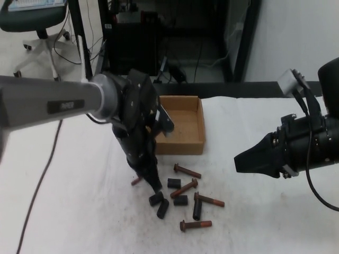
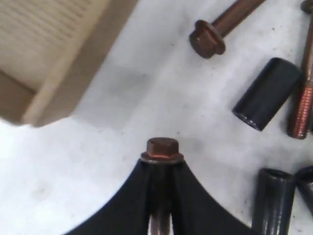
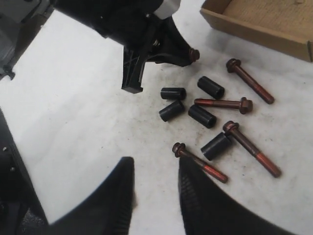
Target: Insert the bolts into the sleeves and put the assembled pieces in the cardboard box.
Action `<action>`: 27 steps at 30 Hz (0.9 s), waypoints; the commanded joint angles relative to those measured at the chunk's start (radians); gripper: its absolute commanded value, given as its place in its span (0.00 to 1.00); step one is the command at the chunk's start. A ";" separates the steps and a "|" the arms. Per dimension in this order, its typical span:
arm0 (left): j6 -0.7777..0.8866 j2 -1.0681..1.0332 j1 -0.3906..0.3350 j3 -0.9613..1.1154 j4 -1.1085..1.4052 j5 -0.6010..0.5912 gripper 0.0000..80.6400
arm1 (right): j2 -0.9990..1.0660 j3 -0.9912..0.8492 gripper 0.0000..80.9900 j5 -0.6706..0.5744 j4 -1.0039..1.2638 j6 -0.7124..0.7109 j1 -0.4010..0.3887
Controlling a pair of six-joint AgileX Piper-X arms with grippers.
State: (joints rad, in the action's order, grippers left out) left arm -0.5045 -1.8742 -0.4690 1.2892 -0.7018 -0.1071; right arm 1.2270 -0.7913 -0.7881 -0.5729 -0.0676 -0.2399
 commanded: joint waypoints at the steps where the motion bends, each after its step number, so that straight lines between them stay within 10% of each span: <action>1: 0.056 0.100 0.019 0.013 0.010 0.009 0.00 | -0.005 -0.010 0.36 -0.025 0.032 -0.019 -0.022; 16: 0.316 0.761 0.354 -0.284 0.036 -0.254 0.00 | 0.332 -0.275 0.36 0.146 0.125 -0.205 -0.274; 21: 0.357 0.883 0.387 -0.405 0.065 -0.254 0.00 | 0.503 -0.466 0.36 0.440 -0.183 -0.547 -0.321; 27: 0.384 0.924 0.387 -0.482 0.063 -0.256 0.00 | 0.615 -0.522 0.36 0.523 -0.168 -0.629 -0.345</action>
State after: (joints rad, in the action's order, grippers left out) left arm -0.1437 -0.9669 -0.0837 0.8202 -0.6533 -0.3552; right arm 1.7852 -1.2812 -0.3167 -0.7321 -0.6127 -0.5709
